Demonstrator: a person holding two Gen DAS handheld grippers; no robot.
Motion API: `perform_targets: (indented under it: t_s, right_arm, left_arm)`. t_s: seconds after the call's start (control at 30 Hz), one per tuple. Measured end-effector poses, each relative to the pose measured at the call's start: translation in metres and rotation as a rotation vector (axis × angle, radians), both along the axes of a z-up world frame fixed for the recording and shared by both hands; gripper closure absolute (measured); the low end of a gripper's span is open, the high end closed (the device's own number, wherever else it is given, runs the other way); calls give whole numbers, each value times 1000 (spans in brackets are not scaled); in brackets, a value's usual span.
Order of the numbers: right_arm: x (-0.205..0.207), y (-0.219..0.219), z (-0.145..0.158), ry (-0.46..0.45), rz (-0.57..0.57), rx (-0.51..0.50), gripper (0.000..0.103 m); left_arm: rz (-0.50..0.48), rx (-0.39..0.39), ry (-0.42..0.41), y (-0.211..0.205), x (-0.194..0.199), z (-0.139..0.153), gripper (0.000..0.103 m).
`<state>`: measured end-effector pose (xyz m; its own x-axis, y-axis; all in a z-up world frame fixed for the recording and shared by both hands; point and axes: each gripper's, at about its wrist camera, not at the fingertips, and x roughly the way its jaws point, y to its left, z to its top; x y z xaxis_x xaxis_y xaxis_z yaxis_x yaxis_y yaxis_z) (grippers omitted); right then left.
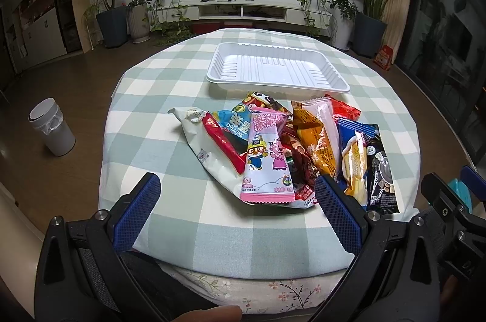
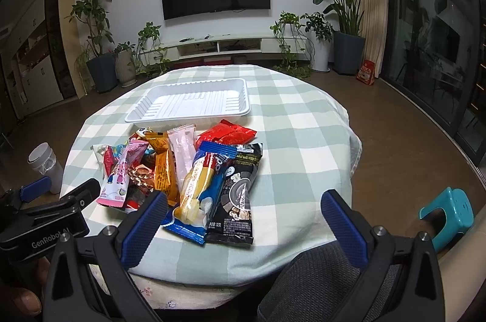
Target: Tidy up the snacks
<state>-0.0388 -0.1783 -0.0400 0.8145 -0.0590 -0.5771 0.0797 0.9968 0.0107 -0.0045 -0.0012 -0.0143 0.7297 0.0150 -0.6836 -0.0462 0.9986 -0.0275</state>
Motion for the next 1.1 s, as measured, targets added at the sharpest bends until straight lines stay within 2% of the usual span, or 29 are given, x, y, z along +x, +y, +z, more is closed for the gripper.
perform_targets:
  t_s: [1.1]
  right_arm:
    - [2, 0, -4, 25, -5, 7, 0]
  left_arm:
    - [-7, 2, 7, -5, -1, -5, 0]
